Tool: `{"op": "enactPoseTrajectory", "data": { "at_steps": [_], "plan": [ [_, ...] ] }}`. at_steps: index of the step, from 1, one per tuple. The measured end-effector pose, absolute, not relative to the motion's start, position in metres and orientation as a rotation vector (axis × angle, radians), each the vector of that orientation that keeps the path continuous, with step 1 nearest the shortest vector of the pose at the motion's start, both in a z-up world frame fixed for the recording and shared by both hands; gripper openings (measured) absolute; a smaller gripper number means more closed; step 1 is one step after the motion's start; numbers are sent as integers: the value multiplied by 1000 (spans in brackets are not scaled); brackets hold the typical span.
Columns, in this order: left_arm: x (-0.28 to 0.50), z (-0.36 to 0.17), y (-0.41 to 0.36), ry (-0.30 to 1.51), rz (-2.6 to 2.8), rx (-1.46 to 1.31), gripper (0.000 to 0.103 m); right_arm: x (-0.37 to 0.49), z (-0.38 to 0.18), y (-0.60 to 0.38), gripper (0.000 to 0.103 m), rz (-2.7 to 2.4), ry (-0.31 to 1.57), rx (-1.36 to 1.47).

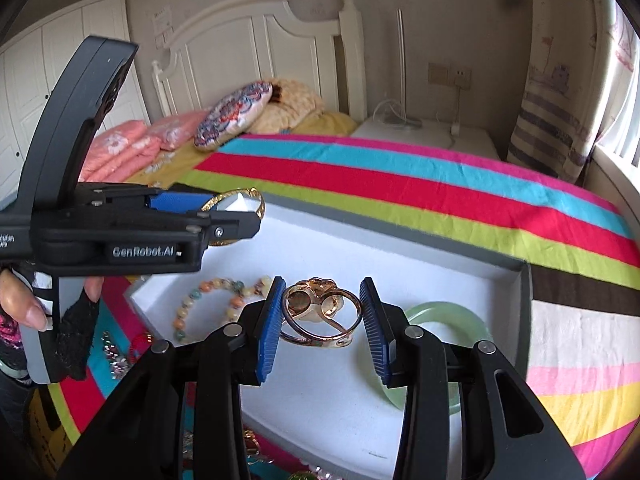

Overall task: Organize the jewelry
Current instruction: 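Release the rings into the tray with the right tool while the left tool drops the gold bangle there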

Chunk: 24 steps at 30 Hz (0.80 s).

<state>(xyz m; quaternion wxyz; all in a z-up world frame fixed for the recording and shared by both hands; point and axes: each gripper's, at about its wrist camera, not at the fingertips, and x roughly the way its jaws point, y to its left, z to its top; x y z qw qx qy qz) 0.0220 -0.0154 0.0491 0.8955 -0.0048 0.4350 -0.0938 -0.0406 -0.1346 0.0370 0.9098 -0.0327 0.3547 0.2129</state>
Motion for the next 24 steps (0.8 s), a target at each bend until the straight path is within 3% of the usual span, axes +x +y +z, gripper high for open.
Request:
{"op": "enactPoseTrajectory", "data": {
  "at_steps": [6,9,10,14,19,24],
  "plan": [
    [40,31,-24,953,-149,23,59,-34,25,-133,39,407,772,-55],
    [43,28,-24,970,-134,17,70,-35,25,-136,40,396,780,-46],
    [39,30,-22,954,-130,13,76,-36,27,-137,41,399,776,-40],
    [20,49,-15,875,-116,24,83,-45,41,-148,41,399,739,-28],
    [-32,92,6,683,-97,28,101,-67,67,-166,52,393,669,13],
    [-79,113,21,582,-71,47,101,-93,80,-177,52,391,618,40]
  ]
}}
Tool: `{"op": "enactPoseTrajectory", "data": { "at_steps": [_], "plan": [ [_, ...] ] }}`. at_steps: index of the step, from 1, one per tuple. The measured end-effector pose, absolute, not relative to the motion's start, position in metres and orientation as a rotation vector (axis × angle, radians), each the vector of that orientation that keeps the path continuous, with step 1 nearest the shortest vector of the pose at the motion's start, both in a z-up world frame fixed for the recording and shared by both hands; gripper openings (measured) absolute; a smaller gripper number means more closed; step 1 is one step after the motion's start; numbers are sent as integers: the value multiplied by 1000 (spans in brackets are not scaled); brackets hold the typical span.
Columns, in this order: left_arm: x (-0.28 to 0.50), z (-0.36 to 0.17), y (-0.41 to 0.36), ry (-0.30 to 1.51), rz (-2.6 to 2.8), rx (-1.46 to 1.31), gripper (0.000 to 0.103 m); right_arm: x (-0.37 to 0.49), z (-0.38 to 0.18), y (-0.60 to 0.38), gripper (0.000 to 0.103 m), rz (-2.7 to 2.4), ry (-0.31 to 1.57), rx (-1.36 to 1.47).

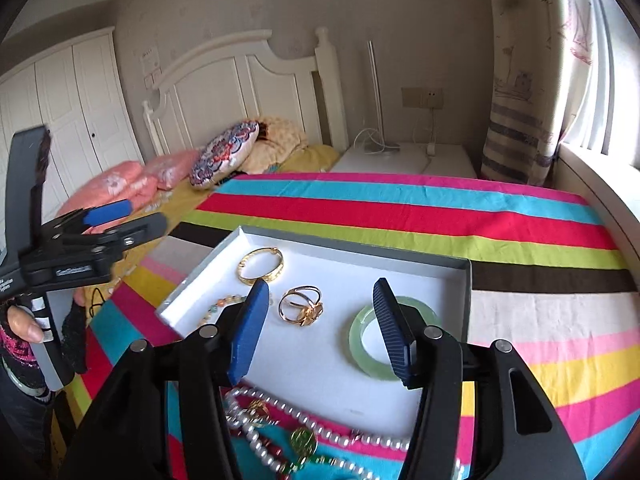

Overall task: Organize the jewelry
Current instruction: 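Release the rings into the tray with the right tool while the left tool drops the gold bangle there, then grasp the rhinestone brooch pin with the left tool while the right tool grasps the red bead bracelet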

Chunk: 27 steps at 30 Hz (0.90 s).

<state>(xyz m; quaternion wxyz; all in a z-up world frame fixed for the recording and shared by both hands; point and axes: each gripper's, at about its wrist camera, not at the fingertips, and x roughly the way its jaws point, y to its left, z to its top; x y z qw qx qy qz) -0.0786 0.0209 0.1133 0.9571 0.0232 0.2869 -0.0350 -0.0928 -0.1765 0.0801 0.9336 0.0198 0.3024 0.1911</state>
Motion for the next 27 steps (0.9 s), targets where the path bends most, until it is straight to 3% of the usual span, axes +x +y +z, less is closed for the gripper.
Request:
{"op": "enactPoseTrajectory", "data": {
  "at_steps": [5,9,27],
  "plan": [
    [-123,111,35,545,-52,34,101,-120,78,-183,52,384,602,83],
    [-153,95,43,538,-34,63,101,-141,70,-184,65,383,620,91],
    [-170,10,23,763,-233,272,101,-171,31,-164,66,413,711,29]
  ]
}}
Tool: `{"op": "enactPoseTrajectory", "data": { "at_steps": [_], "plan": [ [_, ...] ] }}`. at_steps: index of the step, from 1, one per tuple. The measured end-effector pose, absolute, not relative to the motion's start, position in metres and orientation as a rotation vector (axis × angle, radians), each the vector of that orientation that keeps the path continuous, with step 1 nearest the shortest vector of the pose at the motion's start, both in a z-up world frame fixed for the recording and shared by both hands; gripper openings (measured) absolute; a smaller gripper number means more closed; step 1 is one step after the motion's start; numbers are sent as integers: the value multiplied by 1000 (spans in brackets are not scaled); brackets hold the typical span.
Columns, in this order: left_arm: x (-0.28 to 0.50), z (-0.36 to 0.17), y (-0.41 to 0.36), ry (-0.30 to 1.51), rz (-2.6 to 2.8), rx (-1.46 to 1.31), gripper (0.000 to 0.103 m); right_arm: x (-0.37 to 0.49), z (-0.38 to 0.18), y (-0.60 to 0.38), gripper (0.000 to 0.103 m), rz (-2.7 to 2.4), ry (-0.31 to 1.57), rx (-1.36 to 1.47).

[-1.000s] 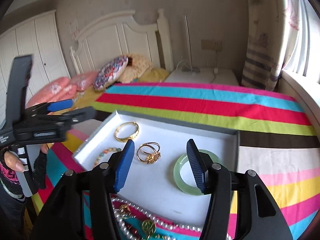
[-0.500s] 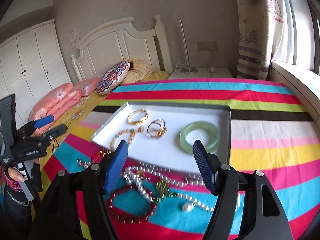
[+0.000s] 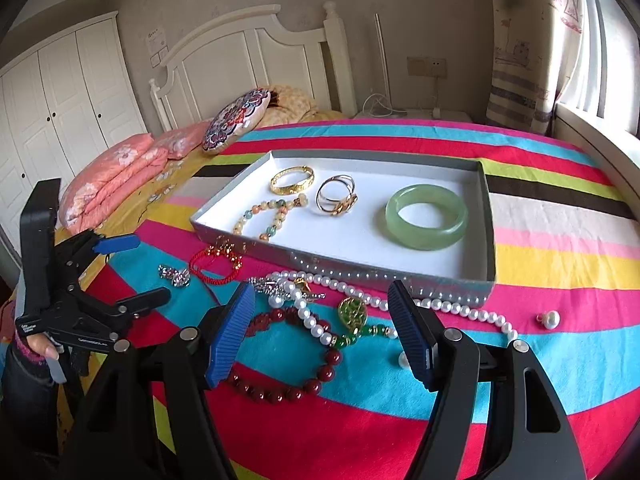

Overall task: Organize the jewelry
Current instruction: 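Grasp the rhinestone brooch pin with the left tool while the right tool grasps the red bead bracelet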

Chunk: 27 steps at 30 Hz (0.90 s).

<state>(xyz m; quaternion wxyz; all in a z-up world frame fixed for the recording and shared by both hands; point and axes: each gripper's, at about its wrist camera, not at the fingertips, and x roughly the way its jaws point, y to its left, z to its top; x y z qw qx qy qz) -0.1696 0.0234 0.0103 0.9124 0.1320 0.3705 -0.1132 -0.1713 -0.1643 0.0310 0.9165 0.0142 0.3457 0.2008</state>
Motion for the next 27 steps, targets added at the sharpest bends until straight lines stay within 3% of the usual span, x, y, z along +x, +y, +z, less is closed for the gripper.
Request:
{"op": "enactPoseTrajectory", "data": {
  "at_steps": [9,11,16,25,26,27],
  "plan": [
    [-143,0,30,871,-424,289,99,-181,31,-147,68,471,714,-2],
    [-148,-4,26,908,-494,275,91,-185,32,-136,68,476,694,-47],
    [-166,0,28,890,-524,243,56,-186,33,-131,68,479,683,-58],
    [-155,3,38,895,-477,170,55,-188,34,-123,68,497,690,-70],
    [-156,4,36,894,-491,177,48,-189,34,-122,68,496,689,-76],
    [-158,4,33,891,-517,180,29,-189,33,-120,68,494,690,-84]
  ]
}}
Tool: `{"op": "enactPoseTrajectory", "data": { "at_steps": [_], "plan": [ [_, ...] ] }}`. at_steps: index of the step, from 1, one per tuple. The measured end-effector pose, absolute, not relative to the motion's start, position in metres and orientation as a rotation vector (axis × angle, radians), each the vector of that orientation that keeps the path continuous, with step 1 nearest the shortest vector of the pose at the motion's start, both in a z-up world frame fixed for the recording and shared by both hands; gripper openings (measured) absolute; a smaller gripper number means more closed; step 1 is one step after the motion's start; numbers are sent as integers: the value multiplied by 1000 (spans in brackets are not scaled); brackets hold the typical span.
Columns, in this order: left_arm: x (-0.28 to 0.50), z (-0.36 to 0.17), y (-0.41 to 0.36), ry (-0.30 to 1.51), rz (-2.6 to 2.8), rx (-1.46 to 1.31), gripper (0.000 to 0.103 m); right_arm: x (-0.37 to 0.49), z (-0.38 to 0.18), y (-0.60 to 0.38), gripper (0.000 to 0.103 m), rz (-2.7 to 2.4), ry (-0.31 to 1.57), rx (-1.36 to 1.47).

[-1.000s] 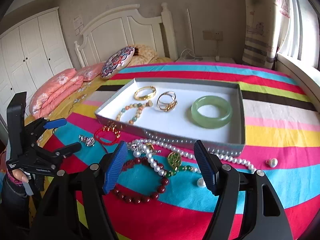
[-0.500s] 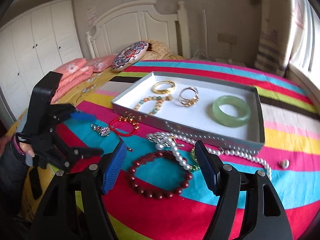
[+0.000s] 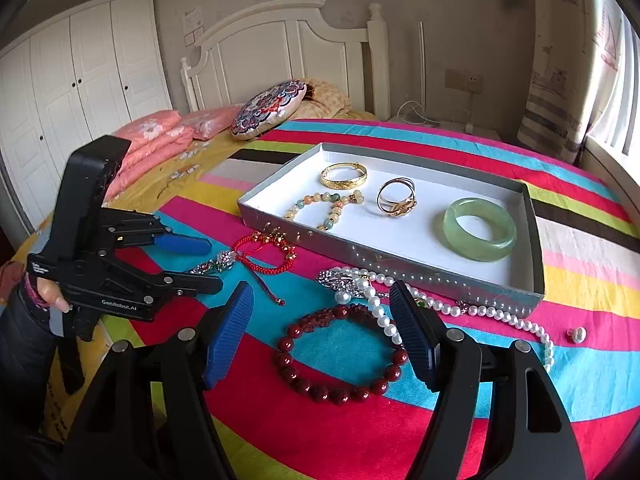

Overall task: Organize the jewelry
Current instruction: 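Grasp the rhinestone brooch pin with the left tool while the right tool grasps the red bead bracelet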

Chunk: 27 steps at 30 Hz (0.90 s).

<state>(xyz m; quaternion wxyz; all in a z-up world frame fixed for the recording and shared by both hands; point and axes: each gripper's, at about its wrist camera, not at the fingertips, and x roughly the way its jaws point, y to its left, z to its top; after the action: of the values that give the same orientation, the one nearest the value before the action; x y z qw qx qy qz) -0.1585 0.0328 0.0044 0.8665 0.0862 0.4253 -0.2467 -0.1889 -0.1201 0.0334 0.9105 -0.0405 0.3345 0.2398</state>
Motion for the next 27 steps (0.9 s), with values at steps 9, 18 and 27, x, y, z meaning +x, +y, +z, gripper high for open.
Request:
{"op": "enactPoseTrajectory", "data": {
  "at_steps": [9,18,27],
  "plan": [
    [-198,6,61,794,-396,8,16,-192,33,-96,68,564,699,-126],
    [-242,23,93,675,-301,-130,16,-159,22,-26,44,777,779,-258],
    [-257,31,96,646,-316,-163,16,-125,-1,-5,29,769,853,-386]
  ]
}}
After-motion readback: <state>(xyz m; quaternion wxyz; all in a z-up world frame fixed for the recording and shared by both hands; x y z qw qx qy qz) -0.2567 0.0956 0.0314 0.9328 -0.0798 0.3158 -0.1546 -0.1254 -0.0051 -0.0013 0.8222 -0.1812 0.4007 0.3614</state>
